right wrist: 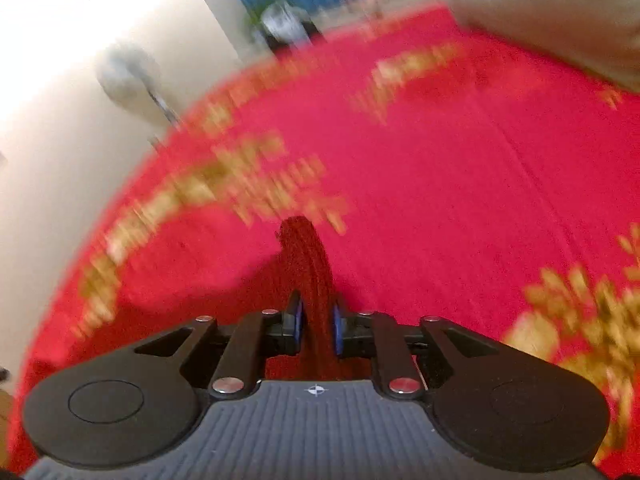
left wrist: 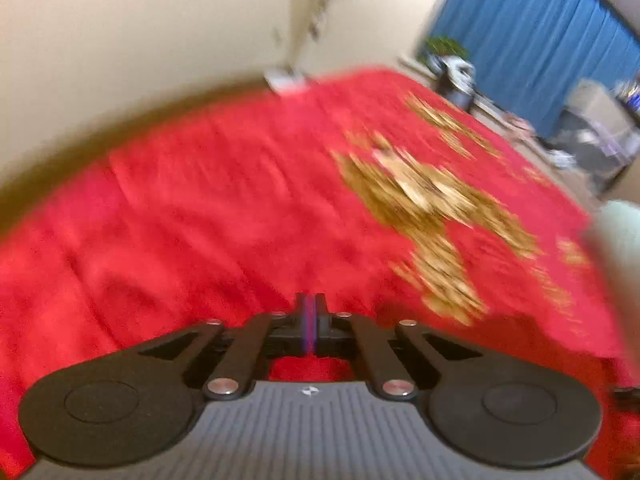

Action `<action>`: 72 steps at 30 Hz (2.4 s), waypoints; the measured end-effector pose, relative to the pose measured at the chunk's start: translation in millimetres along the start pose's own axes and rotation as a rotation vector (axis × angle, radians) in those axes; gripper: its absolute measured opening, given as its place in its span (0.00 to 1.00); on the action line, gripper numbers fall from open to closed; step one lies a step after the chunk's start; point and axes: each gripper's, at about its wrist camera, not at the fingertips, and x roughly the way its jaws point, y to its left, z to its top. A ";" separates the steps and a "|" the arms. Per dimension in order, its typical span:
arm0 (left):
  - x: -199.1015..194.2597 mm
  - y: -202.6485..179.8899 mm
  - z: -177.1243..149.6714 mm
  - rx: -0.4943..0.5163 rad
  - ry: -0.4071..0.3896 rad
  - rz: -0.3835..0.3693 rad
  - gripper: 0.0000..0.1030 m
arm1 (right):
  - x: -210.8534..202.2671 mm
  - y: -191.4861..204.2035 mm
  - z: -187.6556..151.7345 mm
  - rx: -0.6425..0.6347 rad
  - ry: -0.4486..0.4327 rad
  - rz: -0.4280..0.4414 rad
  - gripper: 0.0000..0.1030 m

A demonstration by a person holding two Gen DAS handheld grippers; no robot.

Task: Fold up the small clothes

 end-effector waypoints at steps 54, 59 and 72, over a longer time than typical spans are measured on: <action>-94.4 -88.4 -187.1 0.305 0.023 0.058 0.36 | -122.6 28.7 -103.5 -0.238 0.061 -0.114 0.31; -85.9 -90.1 -190.4 0.326 0.103 0.057 0.41 | -108.0 24.8 -104.4 -0.247 0.104 -0.157 0.37; -87.1 -99.7 -199.7 0.413 0.069 0.120 0.52 | -131.9 48.5 -96.3 -0.281 -0.024 -0.121 0.46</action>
